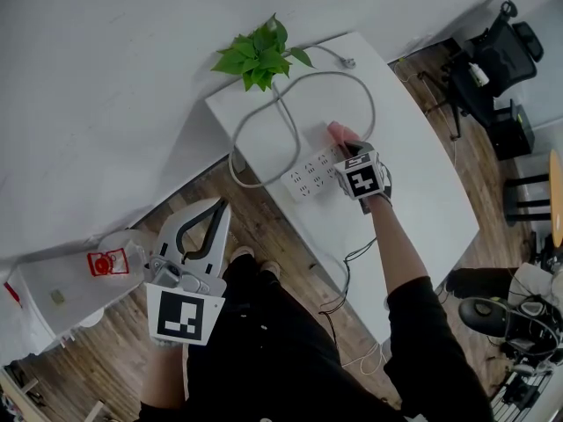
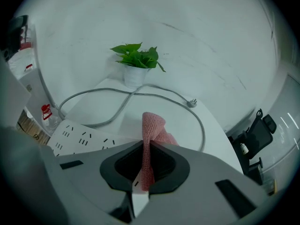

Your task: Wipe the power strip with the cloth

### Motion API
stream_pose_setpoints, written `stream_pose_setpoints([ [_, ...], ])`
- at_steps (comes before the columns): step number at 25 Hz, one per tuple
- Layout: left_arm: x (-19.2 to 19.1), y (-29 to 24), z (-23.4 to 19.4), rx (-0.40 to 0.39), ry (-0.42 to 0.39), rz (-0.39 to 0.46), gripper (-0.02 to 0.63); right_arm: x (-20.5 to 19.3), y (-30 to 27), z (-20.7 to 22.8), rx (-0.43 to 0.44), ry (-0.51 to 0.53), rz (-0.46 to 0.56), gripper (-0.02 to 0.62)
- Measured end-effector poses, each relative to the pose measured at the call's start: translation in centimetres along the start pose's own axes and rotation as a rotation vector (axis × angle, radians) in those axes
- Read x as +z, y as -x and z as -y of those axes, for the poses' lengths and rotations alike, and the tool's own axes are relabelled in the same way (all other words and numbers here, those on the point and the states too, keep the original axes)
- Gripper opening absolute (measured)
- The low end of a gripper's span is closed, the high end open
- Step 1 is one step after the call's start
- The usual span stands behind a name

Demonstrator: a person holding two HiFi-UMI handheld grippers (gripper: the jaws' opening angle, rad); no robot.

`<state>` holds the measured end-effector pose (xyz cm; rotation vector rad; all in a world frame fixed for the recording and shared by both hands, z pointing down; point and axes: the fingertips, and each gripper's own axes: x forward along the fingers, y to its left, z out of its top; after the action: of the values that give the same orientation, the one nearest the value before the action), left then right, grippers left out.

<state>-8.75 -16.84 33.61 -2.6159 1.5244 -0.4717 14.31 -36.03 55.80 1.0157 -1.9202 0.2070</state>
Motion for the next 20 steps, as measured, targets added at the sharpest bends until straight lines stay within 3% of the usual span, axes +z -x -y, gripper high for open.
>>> stream_pose_setpoints([
  [11,0.5,-0.1,0.4,-0.002,-0.01,0.016,0.014,1.4,0.4,-4.6,0.082,-0.024,0.059,0.048],
  [20,0.9,-0.1,0.8,-0.003,-0.008,0.02,0.014,2.6,1.5,-10.3,0.184,0.051,0.098,0.048],
])
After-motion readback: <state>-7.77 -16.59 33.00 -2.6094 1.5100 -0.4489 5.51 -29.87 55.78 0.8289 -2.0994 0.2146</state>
